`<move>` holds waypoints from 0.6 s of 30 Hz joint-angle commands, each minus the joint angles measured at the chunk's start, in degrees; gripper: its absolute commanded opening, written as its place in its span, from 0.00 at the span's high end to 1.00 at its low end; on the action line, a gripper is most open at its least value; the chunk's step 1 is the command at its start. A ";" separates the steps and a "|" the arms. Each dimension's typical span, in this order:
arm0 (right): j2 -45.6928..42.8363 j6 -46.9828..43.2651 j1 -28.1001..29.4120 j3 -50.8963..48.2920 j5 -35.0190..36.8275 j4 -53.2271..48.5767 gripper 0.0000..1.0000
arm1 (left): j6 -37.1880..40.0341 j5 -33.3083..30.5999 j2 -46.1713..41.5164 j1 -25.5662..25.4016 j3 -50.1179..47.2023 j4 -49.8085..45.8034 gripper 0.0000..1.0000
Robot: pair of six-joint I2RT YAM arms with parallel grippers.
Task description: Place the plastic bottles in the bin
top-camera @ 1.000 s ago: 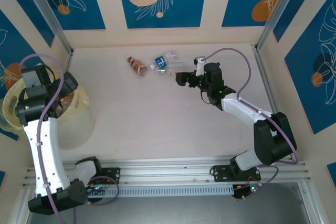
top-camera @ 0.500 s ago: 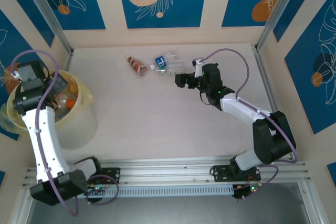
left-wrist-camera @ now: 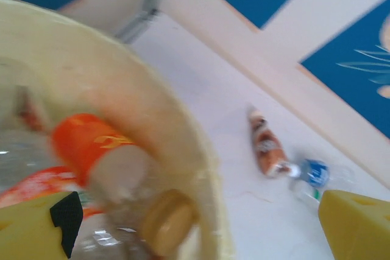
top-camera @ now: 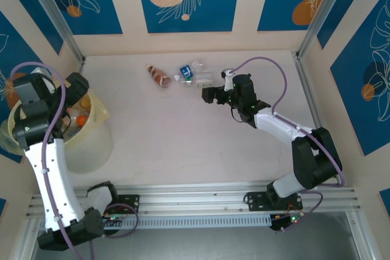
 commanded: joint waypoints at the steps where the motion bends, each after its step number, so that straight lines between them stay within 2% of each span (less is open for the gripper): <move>1: -0.47 -0.92 0.23 2.18 -0.93 1.21 0.00 | -2.30 0.92 -0.70 -9.41 -0.36 8.74 0.00; 6: -2.40 -0.80 0.02 2.28 0.13 1.19 0.00 | 1.52 -8.08 7.90 -28.36 4.30 12.80 0.00; 9: -4.25 -0.75 -0.21 1.17 1.58 0.87 0.00 | 2.88 -17.99 15.84 -37.26 7.97 13.78 0.00; 12: -6.49 -0.90 -0.64 -0.68 2.72 0.47 0.00 | 0.23 -24.59 23.26 -40.75 8.47 18.22 0.00; 15: -9.03 -1.35 -1.25 -2.18 3.80 -0.85 0.00 | -5.13 -26.48 30.80 -41.16 9.72 21.84 0.00; 18: -12.03 -2.25 -1.96 -3.79 5.04 -2.09 0.00 | -9.81 -29.38 39.00 -41.33 13.79 21.52 0.00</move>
